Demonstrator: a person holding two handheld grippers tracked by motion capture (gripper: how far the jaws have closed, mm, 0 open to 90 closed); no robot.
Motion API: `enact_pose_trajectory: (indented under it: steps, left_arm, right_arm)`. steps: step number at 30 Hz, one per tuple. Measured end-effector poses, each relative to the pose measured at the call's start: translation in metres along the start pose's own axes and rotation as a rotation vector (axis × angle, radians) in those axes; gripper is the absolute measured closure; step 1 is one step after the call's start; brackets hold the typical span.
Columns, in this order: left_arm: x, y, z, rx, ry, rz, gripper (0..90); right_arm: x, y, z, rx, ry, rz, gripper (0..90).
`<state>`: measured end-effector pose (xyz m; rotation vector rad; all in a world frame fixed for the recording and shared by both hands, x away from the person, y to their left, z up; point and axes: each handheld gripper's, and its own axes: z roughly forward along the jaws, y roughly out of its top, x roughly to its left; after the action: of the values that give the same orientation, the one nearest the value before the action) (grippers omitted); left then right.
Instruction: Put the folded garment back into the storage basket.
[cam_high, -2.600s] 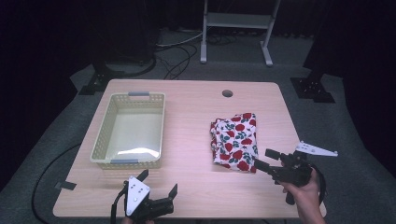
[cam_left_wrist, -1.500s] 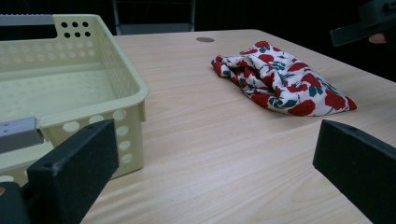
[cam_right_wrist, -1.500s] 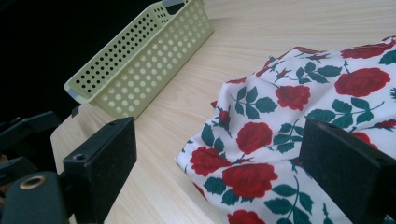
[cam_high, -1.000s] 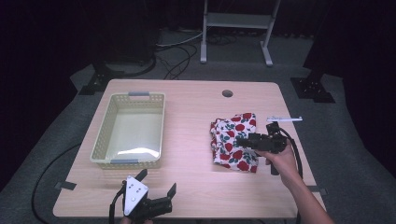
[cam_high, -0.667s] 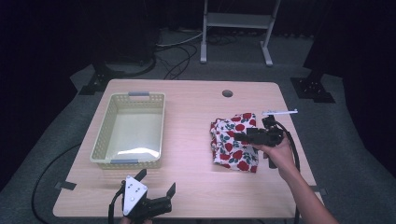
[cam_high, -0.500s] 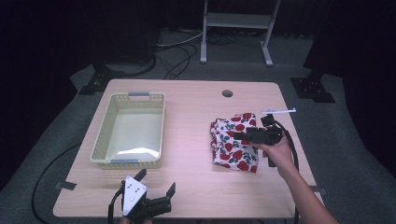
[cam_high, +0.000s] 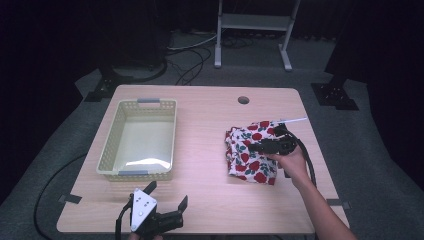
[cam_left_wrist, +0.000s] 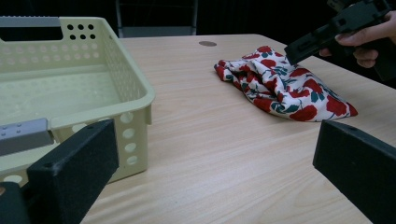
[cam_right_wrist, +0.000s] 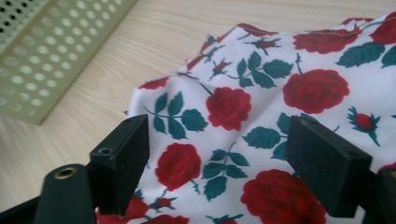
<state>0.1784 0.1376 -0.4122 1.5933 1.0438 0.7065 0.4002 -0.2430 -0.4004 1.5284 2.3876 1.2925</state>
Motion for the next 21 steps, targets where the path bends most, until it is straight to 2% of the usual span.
enact_pose_trajectory:
  steps: [4, 14, 18, 21]
  left_arm:
    - [0.000, 0.000, 0.000, 0.000, 0.000, 0.002, 0.0]
    - [0.001, 0.000, 0.000, 0.001, -0.001, -0.004, 0.0]
    - [0.001, -0.001, 0.001, 0.004, -0.001, -0.004, 0.0]
    - [0.000, -0.001, 0.001, 0.007, -0.003, -0.004, 0.0]
  right_arm:
    - [0.000, -0.001, 0.008, 0.025, -0.055, -0.031, 25.5]
    - [0.003, -0.006, 0.025, 0.119, -0.152, -0.093, 33.6]
    - [0.010, -0.007, 0.031, 0.139, -0.216, -0.165, 38.1]
    - [0.016, -0.009, 0.033, 0.162, -0.267, -0.258, 41.1]
